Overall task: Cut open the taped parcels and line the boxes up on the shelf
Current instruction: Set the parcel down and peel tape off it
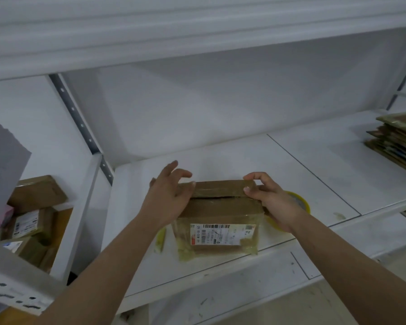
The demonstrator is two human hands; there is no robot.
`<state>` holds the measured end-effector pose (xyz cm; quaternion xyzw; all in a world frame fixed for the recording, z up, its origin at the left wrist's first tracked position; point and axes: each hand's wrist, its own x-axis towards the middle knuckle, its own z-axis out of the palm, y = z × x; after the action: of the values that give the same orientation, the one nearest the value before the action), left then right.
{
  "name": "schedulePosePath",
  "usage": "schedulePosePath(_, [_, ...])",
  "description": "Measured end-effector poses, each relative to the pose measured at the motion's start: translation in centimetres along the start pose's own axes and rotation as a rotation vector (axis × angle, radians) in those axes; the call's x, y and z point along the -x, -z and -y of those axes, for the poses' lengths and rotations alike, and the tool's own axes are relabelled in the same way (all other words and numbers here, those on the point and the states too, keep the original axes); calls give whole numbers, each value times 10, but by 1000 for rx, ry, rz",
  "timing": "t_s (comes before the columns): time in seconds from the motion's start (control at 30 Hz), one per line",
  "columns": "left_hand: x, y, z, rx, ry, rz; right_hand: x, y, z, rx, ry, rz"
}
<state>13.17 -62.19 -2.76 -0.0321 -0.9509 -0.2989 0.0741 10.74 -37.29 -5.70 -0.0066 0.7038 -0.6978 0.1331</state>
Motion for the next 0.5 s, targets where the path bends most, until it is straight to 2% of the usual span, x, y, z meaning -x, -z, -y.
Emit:
schedulePosePath(0.1, [-3, -18, -14, -209, -112, 150, 1, 5, 3, 122, 29, 41])
schedulePosePath(0.2, [-4, -34, -12, -504, -132, 272, -2, 23, 10, 236, 41, 74])
schedulePosePath(0.3, [-6, -35, -10, -559, -127, 300, -12, 52, 9, 269, 68, -80])
schedulePosePath(0.37, [-6, -35, -10, -554, -125, 301, -17, 68, -3, 560, -4, -74])
schedulePosePath(0.5, [-5, -34, -11, -530, -119, 302, -20, 80, -40, 1198, -262, 240])
